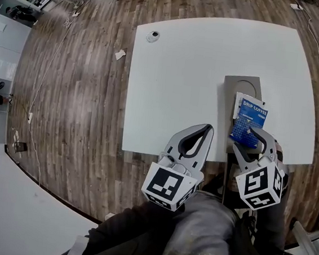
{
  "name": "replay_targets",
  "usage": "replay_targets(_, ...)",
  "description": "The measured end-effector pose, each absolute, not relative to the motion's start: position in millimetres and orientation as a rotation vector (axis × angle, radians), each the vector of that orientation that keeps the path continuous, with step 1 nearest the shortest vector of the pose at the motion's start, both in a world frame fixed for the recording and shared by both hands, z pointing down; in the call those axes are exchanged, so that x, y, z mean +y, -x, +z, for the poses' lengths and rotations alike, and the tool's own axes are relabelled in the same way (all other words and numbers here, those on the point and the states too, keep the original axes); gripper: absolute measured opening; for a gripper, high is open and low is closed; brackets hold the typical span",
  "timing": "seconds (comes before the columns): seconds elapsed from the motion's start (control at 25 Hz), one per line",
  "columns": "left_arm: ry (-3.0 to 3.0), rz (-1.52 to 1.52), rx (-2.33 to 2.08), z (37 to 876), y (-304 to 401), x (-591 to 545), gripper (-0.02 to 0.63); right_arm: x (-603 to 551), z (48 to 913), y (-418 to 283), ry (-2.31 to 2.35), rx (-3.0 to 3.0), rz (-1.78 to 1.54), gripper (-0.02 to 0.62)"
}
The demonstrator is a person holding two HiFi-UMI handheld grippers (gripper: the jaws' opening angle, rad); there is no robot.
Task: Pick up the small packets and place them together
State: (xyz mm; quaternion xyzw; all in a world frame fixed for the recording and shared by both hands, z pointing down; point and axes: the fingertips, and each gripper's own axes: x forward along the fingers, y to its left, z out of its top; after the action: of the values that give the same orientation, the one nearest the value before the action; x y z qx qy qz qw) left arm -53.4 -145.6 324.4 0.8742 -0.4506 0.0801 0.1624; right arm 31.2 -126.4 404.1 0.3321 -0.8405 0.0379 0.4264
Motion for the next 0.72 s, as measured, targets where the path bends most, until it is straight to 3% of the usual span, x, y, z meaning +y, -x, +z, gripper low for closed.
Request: replay_targets(0.72,-2.568,0.155,-1.239,307.4,18.0,-80.3,0.003,-50.5,389.2,-68.6,-0.918,-2.079,0.074,0.221)
